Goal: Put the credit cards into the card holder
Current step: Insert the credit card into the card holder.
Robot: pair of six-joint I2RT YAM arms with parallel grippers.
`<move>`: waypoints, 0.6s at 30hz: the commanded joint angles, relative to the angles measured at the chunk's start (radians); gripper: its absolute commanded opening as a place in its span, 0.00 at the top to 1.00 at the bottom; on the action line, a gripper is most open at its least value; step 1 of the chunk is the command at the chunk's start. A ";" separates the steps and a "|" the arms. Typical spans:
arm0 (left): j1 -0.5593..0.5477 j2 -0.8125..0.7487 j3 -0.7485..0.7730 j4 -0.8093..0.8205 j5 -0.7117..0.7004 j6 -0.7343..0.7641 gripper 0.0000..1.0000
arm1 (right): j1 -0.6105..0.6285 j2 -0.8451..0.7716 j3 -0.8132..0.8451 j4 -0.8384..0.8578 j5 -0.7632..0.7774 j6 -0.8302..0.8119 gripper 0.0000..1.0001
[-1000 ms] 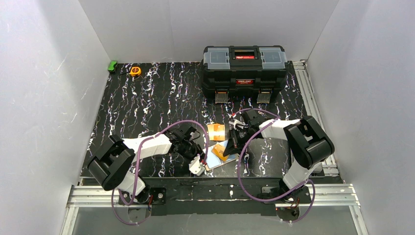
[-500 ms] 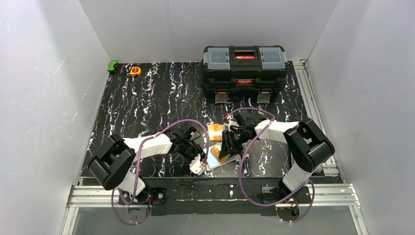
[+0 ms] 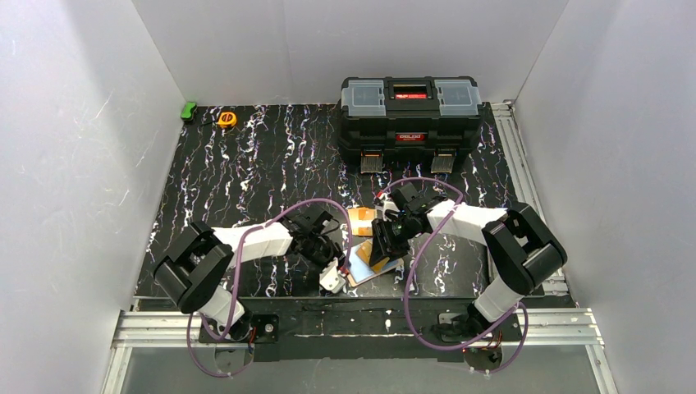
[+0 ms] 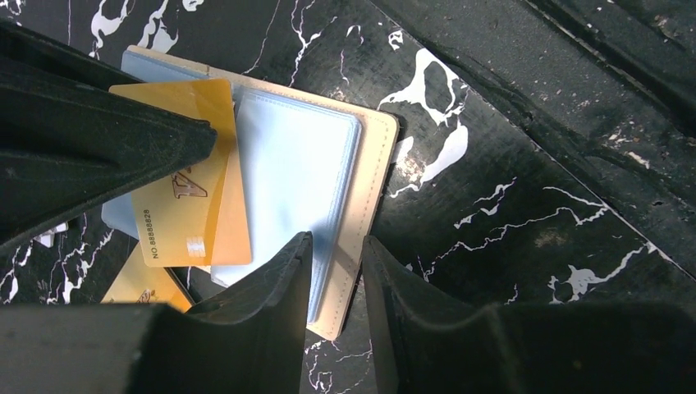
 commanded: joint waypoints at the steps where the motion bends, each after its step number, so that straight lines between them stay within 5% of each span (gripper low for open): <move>1: -0.010 0.041 0.005 -0.104 -0.008 0.053 0.72 | 0.024 -0.010 0.037 -0.095 0.151 -0.059 0.49; 14: -0.012 0.065 0.043 -0.222 -0.019 0.113 0.81 | 0.035 -0.051 0.056 -0.160 0.181 -0.098 0.42; 18: -0.012 0.062 0.047 -0.218 -0.015 0.107 0.81 | 0.034 -0.045 0.060 -0.156 0.166 -0.099 0.24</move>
